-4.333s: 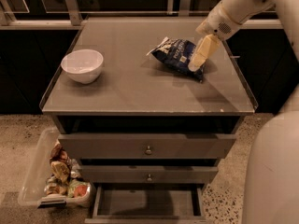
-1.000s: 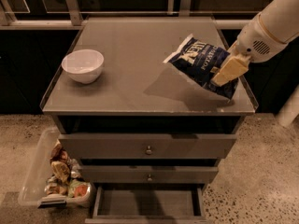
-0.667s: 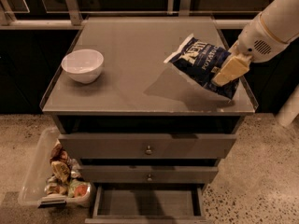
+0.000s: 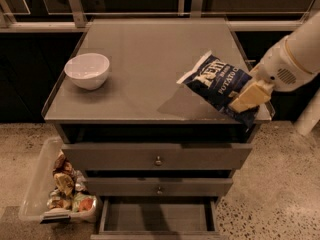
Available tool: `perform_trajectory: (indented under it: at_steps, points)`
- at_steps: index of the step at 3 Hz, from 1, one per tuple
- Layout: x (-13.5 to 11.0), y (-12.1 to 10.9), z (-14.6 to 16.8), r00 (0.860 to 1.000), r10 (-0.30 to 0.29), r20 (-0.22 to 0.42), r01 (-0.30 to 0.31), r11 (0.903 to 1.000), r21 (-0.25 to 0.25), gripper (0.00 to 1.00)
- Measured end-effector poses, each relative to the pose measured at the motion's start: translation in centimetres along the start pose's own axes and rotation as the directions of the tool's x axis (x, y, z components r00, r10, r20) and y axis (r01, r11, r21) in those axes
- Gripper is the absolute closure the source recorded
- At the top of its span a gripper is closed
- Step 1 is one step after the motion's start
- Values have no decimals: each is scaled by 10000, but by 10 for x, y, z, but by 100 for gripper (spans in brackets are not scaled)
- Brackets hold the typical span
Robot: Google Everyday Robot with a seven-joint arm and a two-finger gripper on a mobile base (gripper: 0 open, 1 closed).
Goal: Place blue chip bag into bottom drawer
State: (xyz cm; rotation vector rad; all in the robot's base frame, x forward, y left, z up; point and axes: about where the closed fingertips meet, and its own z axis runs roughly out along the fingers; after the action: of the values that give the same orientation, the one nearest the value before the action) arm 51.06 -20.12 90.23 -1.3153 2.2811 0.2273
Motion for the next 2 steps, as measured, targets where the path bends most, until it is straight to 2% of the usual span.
perform_trajectory:
  at_steps: [1,2]
  points:
    - [47,25,6,9945,1041,-115,-1033,9929,587,100]
    - [102,43,10,9703,2408,-240,-2364,9643,1195,100]
